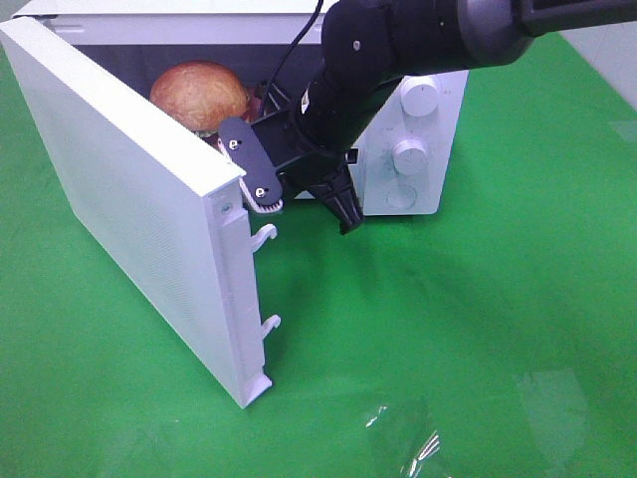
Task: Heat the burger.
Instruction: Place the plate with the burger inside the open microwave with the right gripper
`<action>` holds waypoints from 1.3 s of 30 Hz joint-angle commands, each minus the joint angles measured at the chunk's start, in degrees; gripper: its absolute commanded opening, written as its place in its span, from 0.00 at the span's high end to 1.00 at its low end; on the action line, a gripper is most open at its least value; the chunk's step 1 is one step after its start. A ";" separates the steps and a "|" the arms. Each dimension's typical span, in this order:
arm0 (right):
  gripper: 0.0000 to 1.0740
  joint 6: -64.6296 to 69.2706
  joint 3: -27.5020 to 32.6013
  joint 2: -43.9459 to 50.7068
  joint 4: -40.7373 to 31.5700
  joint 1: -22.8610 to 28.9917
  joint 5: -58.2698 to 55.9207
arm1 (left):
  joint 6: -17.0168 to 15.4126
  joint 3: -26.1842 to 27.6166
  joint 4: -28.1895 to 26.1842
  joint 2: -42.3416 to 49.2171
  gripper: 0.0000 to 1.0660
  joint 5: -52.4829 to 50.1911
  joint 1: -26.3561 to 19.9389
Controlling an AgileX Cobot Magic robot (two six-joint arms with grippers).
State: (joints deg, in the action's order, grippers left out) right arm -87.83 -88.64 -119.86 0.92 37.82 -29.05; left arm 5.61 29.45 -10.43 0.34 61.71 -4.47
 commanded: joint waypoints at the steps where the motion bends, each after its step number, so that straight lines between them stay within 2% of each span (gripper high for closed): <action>1: 1.00 2.46 -2.98 -0.69 0.69 -0.17 1.60 | -0.29 0.06 -0.23 0.86 0.09 -0.46 -0.17; 13: 1.00 11.92 -12.26 -6.70 5.21 -0.17 -0.34 | -0.29 0.06 -0.23 0.86 0.09 -0.46 -0.17; 19: 1.00 12.72 -14.95 -8.65 5.21 -0.17 -0.46 | -0.29 0.06 -0.23 0.86 0.09 -0.46 -0.17; 29: 1.00 15.93 -23.55 -13.92 5.27 -0.17 -2.46 | -0.29 0.06 -0.23 0.86 0.09 -0.46 -0.17; 39: 1.00 16.33 -26.30 -16.04 5.39 -0.29 -2.52 | -0.29 0.06 -0.23 0.86 0.09 -0.46 -0.17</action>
State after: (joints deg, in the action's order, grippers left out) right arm -71.79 -113.96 -136.77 5.90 37.64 -34.78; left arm 5.61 29.45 -10.43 0.34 61.71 -4.47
